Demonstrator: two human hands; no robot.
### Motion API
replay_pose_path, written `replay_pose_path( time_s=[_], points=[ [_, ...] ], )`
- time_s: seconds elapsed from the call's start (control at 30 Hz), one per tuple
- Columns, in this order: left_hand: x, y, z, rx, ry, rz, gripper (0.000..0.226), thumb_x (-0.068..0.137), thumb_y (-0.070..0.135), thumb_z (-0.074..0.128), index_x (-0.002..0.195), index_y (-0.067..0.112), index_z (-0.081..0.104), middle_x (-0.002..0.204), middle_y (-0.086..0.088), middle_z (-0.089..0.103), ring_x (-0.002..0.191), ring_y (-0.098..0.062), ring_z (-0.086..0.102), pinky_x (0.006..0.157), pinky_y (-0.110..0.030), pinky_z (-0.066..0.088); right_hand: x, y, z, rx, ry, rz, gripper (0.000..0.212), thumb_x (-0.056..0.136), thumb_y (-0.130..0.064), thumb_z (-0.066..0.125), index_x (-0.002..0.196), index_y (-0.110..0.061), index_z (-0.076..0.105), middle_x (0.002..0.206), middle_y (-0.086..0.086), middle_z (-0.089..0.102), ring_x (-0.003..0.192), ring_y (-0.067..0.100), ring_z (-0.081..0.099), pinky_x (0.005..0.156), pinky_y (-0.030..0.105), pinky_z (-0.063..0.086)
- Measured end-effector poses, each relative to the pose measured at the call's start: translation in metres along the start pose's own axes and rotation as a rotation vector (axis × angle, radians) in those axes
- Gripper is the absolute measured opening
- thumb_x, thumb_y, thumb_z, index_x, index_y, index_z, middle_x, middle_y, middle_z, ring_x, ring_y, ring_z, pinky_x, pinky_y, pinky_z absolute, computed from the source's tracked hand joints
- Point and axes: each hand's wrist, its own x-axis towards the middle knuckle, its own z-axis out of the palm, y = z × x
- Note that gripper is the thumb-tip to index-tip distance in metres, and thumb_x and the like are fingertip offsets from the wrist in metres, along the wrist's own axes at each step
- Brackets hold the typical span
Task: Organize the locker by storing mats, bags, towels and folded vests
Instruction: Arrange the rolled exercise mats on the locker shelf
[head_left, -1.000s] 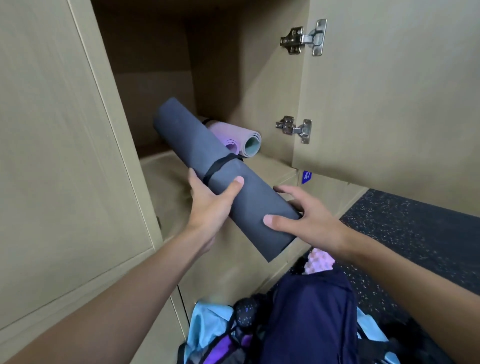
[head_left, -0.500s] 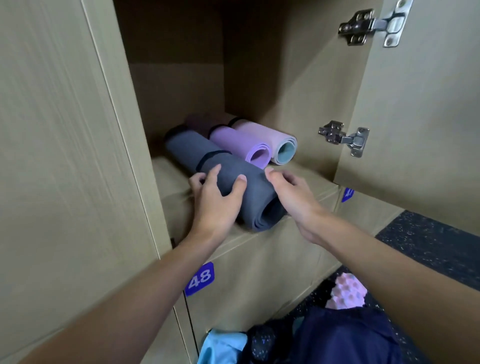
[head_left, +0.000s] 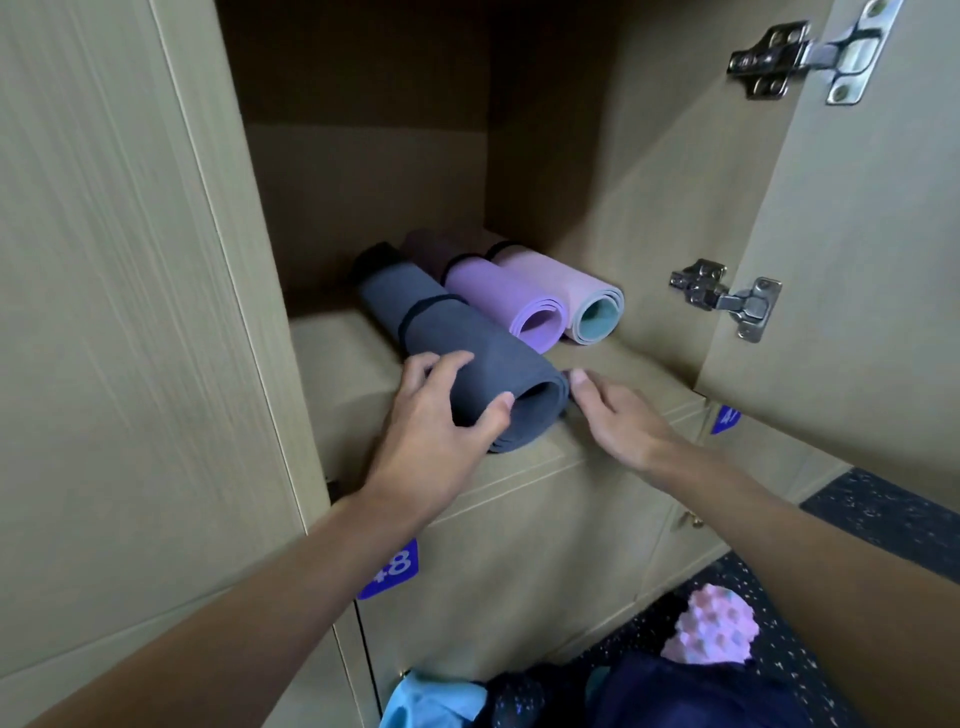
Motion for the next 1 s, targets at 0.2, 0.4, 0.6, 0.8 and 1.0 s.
replay_pose_path(
  time_s=[0.2,0.4,0.6,0.8,1.0],
  points=[
    [0.024,-0.013,0.012,0.024,-0.006,0.024,0.046,0.097,0.019,0.054,0.143,0.027,0.051,0.15,-0.01,0.041,0.14,-0.022,0.04,0.114,-0.037,0.035,0.014,0.014,0.003,-0.427,-0.127,-0.086,0.067,0.091,-0.07,0.032,0.15,-0.037,0.025,0.16,-0.011,0.024,0.149,0.009,0.016,0.12,0.033,0.012],
    [0.046,-0.015,0.027,0.09,-0.032,0.01,0.047,0.098,0.033,0.055,0.144,0.03,0.045,0.155,-0.009,0.034,0.145,-0.022,0.032,0.113,-0.028,0.029,0.026,0.018,-0.002,-0.453,-0.201,-0.061,0.078,0.085,-0.079,0.029,0.152,-0.04,0.019,0.162,-0.011,0.016,0.149,0.007,0.009,0.12,0.034,0.006],
    [0.065,-0.019,0.038,0.098,-0.01,0.018,0.045,0.098,0.034,0.058,0.141,0.027,0.046,0.151,-0.009,0.038,0.14,-0.024,0.038,0.11,-0.031,0.034,0.03,0.019,-0.001,-0.452,-0.184,-0.062,0.081,0.083,-0.081,0.029,0.152,-0.041,0.018,0.162,-0.012,0.016,0.149,0.007,0.01,0.119,0.033,0.006],
    [0.07,-0.023,0.04,0.094,0.06,-0.009,0.046,0.097,0.026,0.061,0.141,0.025,0.049,0.141,-0.007,0.041,0.128,-0.026,0.046,0.107,-0.03,0.035,0.03,0.019,-0.001,-0.45,-0.181,-0.057,0.08,0.083,-0.081,0.03,0.152,-0.043,0.019,0.162,-0.014,0.017,0.149,0.006,0.01,0.118,0.034,0.006],
    [0.089,-0.031,0.04,0.062,0.159,-0.054,0.047,0.1,0.013,0.056,0.145,0.02,0.045,0.144,-0.008,0.044,0.131,-0.022,0.045,0.093,-0.009,0.025,0.028,0.018,-0.001,-0.449,-0.173,-0.059,0.077,0.084,-0.079,0.032,0.151,-0.043,0.02,0.16,-0.016,0.018,0.148,0.006,0.011,0.118,0.033,0.007]
  ],
)
